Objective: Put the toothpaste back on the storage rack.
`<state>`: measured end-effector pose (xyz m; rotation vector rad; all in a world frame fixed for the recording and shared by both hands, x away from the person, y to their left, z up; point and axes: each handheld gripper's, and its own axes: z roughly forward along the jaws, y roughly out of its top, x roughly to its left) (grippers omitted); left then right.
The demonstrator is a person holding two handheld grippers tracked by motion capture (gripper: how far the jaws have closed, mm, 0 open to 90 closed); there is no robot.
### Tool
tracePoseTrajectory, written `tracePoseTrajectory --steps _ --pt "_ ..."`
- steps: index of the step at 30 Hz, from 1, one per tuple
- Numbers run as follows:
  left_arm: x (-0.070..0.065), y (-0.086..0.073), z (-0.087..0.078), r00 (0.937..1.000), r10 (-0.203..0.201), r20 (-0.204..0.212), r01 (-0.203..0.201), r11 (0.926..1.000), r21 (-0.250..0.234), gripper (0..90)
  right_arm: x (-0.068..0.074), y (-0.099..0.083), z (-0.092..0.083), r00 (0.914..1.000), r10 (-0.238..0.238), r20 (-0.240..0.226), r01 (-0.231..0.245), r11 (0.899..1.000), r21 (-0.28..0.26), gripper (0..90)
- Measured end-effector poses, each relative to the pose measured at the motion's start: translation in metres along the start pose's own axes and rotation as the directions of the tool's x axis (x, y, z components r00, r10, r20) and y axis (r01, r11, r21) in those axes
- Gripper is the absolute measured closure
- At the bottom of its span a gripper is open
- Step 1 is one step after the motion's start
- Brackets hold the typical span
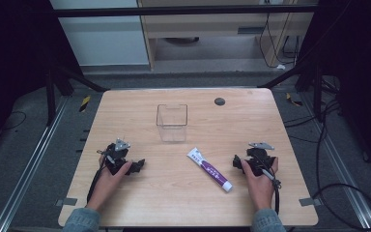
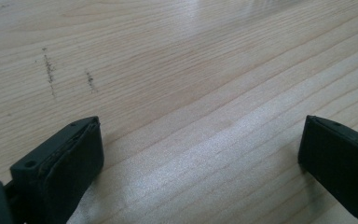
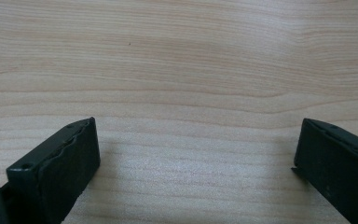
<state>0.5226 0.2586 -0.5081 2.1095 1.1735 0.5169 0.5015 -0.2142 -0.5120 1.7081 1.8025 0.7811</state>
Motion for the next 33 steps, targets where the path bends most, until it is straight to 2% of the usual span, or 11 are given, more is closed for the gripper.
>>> tracePoseTrajectory --steps 7,9,11,13,14,16,17,19,24,27,33 --pt "0.000 0.000 0.000 1.0000 -0.004 0.001 0.004 1.0000 0.000 0.0 -0.005 0.000 0.000 0.9988 -0.035 -0.036 0.035 0.999 -0.003 1.1" --pt "0.000 0.000 0.000 1.0000 -0.004 0.001 0.004 1.0000 0.000 0.0 -0.009 0.001 -0.005 0.9978 -0.054 -0.039 0.054 0.999 0.000 15.1" --pt "0.000 0.000 0.000 1.0000 -0.002 0.000 0.002 1.0000 0.000 0.0 -0.010 0.002 -0.009 0.9972 -0.058 -0.048 0.058 0.998 -0.001 14.1" --pt "0.000 0.000 0.000 1.0000 -0.004 0.001 0.004 1.0000 0.000 0.0 -0.009 0.002 -0.027 0.9917 -0.108 -0.070 0.107 0.994 -0.011 17.1" --pt "0.000 0.000 0.000 1.0000 -0.004 0.001 0.004 1.0000 0.000 0.0 -0.009 0.002 -0.027 0.9917 -0.108 -0.070 0.107 0.994 -0.011 17.1" --pt "0.000 0.000 0.000 1.0000 0.000 0.001 0.000 1.0000 0.000 0.0 -0.005 0.002 -0.041 0.9858 -0.132 -0.104 0.131 0.991 -0.008 18.6" --pt "0.000 0.000 0.000 1.0000 -0.002 0.000 0.002 1.0000 -0.002 0.0 0.000 0.003 -0.054 0.9789 -0.161 -0.127 0.161 0.987 -0.010 19.0" --pt "-0.001 0.000 0.000 1.0000 -0.002 0.000 0.002 1.0000 -0.002 0.0 0.002 0.003 -0.058 0.9756 -0.170 -0.138 0.170 0.985 -0.012 18.8" --pt "-0.001 0.000 0.000 1.0000 -0.002 0.000 0.002 1.0000 -0.002 0.0 0.019 0.005 -0.076 0.9517 -0.223 -0.211 0.225 0.974 -0.014 20.8" --pt "0.000 0.000 0.000 1.0000 -0.001 0.000 0.001 1.0000 -0.002 0.0 0.032 0.009 -0.080 0.9347 -0.248 -0.255 0.255 0.967 -0.003 26.2" --pt "-0.001 0.000 0.000 1.0000 -0.002 0.000 0.002 1.0000 -0.002 0.0 0.055 0.020 -0.080 0.9018 -0.322 -0.289 0.336 0.942 0.000 31.6"
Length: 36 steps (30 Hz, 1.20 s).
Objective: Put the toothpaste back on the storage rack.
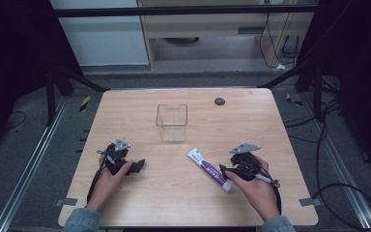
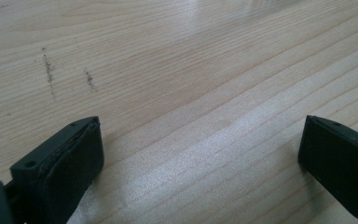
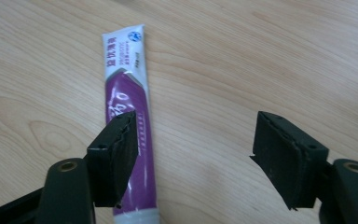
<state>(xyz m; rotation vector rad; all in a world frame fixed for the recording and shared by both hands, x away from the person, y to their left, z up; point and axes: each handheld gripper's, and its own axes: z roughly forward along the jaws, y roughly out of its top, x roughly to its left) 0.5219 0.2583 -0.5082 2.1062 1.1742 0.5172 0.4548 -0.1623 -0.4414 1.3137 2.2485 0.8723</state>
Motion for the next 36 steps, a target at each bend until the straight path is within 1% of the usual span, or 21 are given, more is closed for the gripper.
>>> tracePoseTrajectory --steps 3,4,5,6,9,15,19,21,25,26,28,32,34,35,36 --pt "0.000 0.000 0.000 1.0000 0.000 0.000 0.000 1.0000 0.000 0.0 0.006 0.009 0.007 0.9994 -0.025 -0.022 0.026 1.000 0.016 35.2" --pt "0.000 0.000 0.000 1.0000 0.000 0.000 0.000 1.0000 0.000 0.0 0.007 0.011 0.008 0.9993 -0.032 -0.022 0.032 0.999 0.022 35.8" --pt "0.000 0.000 0.000 1.0000 0.000 0.000 0.000 1.0000 0.000 0.0 0.007 0.011 0.008 0.9993 -0.032 -0.022 0.032 0.999 0.022 35.8" --pt "0.000 0.000 0.000 1.0000 0.000 0.000 0.000 1.0000 0.000 0.0 0.011 0.016 0.010 0.9983 -0.048 -0.032 0.049 0.998 0.027 37.1" --pt "0.000 0.000 0.000 1.0000 0.000 0.000 0.000 1.0000 0.000 0.0 0.015 0.024 0.012 0.9968 -0.065 -0.046 0.066 0.997 0.029 39.3" --pt "0.000 0.000 0.000 1.0000 0.000 0.000 0.000 1.0000 0.000 0.0 0.020 0.035 0.016 0.9948 -0.081 -0.062 0.084 0.995 0.052 40.8" --pt "0.000 0.000 0.000 1.0000 0.000 0.000 0.000 1.0000 0.000 0.0 0.024 0.042 0.018 0.9926 -0.101 -0.067 0.105 0.993 0.062 39.5" --pt "0.000 0.000 0.000 1.0000 0.000 0.000 0.000 1.0000 0.001 0.0 0.025 0.045 0.018 0.9925 -0.099 -0.072 0.104 0.992 0.065 38.1" --pt "0.000 0.000 0.000 1.0000 0.000 0.000 0.000 1.0000 0.000 0.0 0.028 0.051 0.020 0.9923 -0.110 -0.055 0.115 0.990 0.081 32.8" --pt "0.000 0.000 0.000 1.0000 0.000 0.000 0.000 1.0000 0.000 0.0 0.029 0.052 0.021 0.9923 -0.111 -0.055 0.115 0.990 0.084 32.9" --pt "0.000 0.000 0.000 1.0000 -0.001 0.000 0.001 1.0000 0.000 0.0 0.031 0.055 0.023 0.9909 -0.119 -0.061 0.124 0.988 0.088 33.9" --pt "0.000 0.000 0.000 1.0000 -0.001 0.000 0.001 1.0000 0.000 0.0 0.036 0.058 0.029 0.9857 -0.151 -0.074 0.159 0.981 0.112 38.6" --pt "0.000 0.000 0.000 1.0000 -0.001 0.000 0.001 1.0000 0.000 0.0 0.038 0.059 0.032 0.9853 -0.149 -0.083 0.159 0.980 0.123 41.6" --pt "0.000 0.000 0.000 1.0000 -0.001 0.000 0.001 1.0000 0.000 0.0 0.038 0.060 0.035 0.9841 -0.153 -0.090 0.165 0.977 0.133 44.2" --pt "0.000 0.000 0.000 1.0000 -0.001 0.000 0.001 1.0000 0.000 0.0 0.038 0.060 0.035 0.9841 -0.153 -0.090 0.165 0.977 0.133 44.2"
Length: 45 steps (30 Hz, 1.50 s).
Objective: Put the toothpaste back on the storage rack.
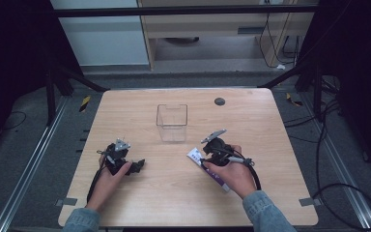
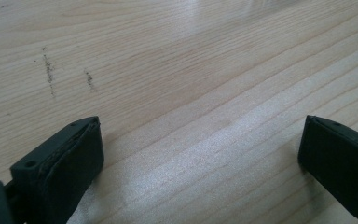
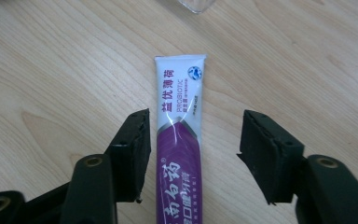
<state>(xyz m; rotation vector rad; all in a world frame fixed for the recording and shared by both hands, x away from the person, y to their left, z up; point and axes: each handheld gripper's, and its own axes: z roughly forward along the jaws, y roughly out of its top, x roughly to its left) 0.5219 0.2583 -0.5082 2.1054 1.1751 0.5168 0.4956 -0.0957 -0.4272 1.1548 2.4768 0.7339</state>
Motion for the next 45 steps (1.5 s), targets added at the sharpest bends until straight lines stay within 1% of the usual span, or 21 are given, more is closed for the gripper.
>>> tracePoseTrajectory --steps 5,9,11,14,18,22,23,25,28,30,32,34,35,37,39,42,45 --pt "0.000 0.000 0.000 1.0000 0.000 0.000 0.000 1.0000 0.000 0.0 0.002 0.003 0.009 0.9999 -0.006 -0.014 0.006 0.999 0.043 46.4" --pt "0.000 0.000 0.000 1.0000 0.000 0.000 0.000 1.0000 0.000 0.0 0.002 0.005 0.015 0.9998 -0.004 -0.020 0.005 0.998 0.060 47.1" --pt "0.000 0.000 0.000 1.0000 0.000 0.000 0.000 1.0000 0.000 0.0 0.002 0.006 0.017 0.9998 0.006 -0.020 -0.004 0.998 0.067 47.3" --pt "0.000 0.000 0.000 1.0000 0.000 0.000 0.000 1.0000 0.000 0.0 0.001 0.007 0.020 0.9998 0.001 -0.020 0.000 0.997 0.076 47.3" --pt "0.000 0.000 0.000 1.0000 0.000 0.000 0.000 1.0000 0.000 0.0 0.003 0.008 0.026 0.9996 0.009 -0.026 -0.007 0.996 0.090 46.5" --pt "0.000 0.000 0.000 1.0000 0.000 0.000 0.000 1.0000 0.000 0.0 0.005 0.010 0.034 0.9995 0.002 -0.032 0.001 0.994 0.108 45.7" --pt "0.000 0.000 0.000 1.0000 0.000 0.000 0.000 1.0000 0.000 0.0 0.006 0.010 0.036 0.9995 0.011 -0.029 -0.007 0.993 0.115 45.8" --pt "0.000 0.000 0.000 1.0000 0.000 0.000 0.000 1.0000 0.000 0.0 0.006 0.011 0.040 0.9996 0.007 -0.027 -0.003 0.992 0.122 45.6" --pt "0.000 0.000 0.000 1.0000 0.000 0.000 0.000 1.0000 0.000 0.0 0.006 0.010 0.047 0.9993 0.024 -0.029 -0.020 0.990 0.140 45.3" --pt "0.000 0.000 0.000 1.0000 0.000 0.000 0.000 1.0000 0.000 0.0 0.006 0.010 0.051 0.9992 0.024 -0.031 -0.020 0.989 0.148 45.5" --pt "0.000 0.000 0.000 1.0000 0.000 0.001 0.000 1.0000 0.000 0.0 0.006 0.011 0.052 0.9992 0.022 -0.034 -0.016 0.988 0.151 45.7" --pt "0.000 0.000 0.000 1.0000 0.000 0.001 0.000 1.0000 0.000 0.0 0.007 0.012 0.053 0.9989 0.029 -0.037 -0.023 0.988 0.151 46.4" --pt "0.000 0.000 0.000 1.0000 0.000 0.001 0.000 1.0000 0.000 0.0 0.007 0.012 0.054 0.9990 0.019 -0.040 -0.013 0.989 0.151 46.6" --pt "0.000 0.000 0.000 1.0000 0.000 0.001 0.000 1.0000 0.000 0.0 0.009 0.013 0.055 0.9989 0.027 -0.038 -0.021 0.987 0.158 47.0" --pt "0.000 0.000 0.000 1.0000 0.000 0.001 0.000 1.0000 0.000 0.0 0.007 0.014 0.056 0.9991 0.022 -0.035 -0.016 0.987 0.159 48.2" --pt "0.000 0.000 0.000 1.0000 0.000 0.001 0.000 1.0000 0.000 0.0 0.007 0.014 0.057 0.9987 0.036 -0.035 -0.030 0.985 0.169 49.7" --pt "0.000 0.000 0.000 1.0000 0.000 0.001 0.000 1.0000 0.000 0.0 0.006 0.014 0.058 0.9990 0.033 -0.030 -0.027 0.984 0.174 50.5"
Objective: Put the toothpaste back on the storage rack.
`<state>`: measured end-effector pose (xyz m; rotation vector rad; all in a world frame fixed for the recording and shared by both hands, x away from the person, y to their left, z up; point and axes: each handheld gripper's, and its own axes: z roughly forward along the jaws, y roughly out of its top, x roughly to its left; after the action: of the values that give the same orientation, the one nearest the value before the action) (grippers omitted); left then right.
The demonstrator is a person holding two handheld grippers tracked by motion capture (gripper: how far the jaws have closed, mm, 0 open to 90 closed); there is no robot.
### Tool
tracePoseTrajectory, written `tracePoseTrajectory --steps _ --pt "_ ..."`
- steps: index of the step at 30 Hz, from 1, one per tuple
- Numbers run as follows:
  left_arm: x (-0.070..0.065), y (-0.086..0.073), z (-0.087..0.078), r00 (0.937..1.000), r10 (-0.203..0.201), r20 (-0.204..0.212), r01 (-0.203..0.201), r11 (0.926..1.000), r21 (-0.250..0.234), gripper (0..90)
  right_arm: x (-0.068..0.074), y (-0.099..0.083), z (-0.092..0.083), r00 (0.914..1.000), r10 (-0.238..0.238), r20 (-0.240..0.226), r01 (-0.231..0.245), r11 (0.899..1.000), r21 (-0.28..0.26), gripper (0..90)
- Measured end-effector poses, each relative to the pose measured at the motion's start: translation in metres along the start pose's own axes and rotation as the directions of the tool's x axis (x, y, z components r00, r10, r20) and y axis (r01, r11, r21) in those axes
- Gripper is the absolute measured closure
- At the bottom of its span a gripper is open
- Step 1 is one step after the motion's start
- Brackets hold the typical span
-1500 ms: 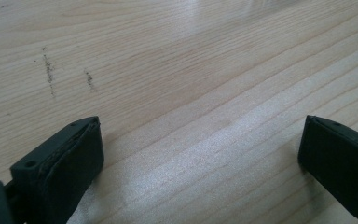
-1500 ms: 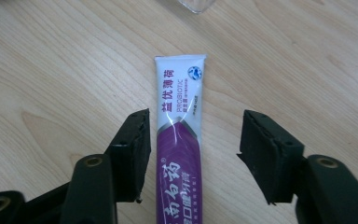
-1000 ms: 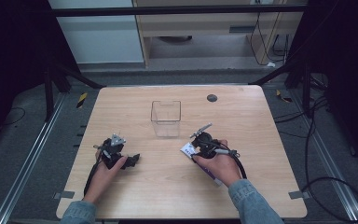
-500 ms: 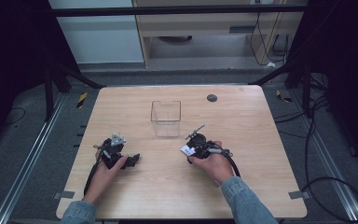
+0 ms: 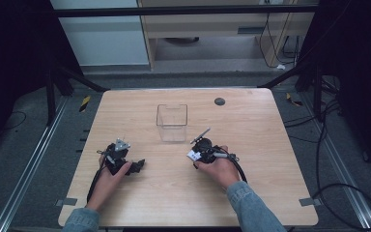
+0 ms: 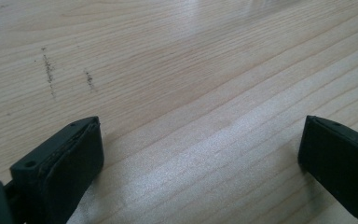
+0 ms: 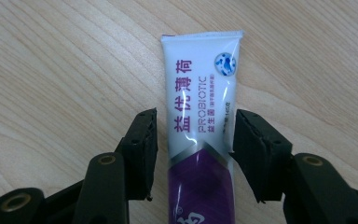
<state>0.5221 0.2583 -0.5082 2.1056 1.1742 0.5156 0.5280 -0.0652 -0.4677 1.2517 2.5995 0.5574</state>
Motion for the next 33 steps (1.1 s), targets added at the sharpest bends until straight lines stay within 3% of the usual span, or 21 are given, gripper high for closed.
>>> tracePoseTrajectory --steps 33 --pt "0.0000 0.0001 0.0001 1.0000 0.000 0.001 0.000 1.0000 -0.001 0.0 -0.0008 0.0001 0.0060 0.9999 0.013 0.010 -0.013 1.000 0.018 53.9"
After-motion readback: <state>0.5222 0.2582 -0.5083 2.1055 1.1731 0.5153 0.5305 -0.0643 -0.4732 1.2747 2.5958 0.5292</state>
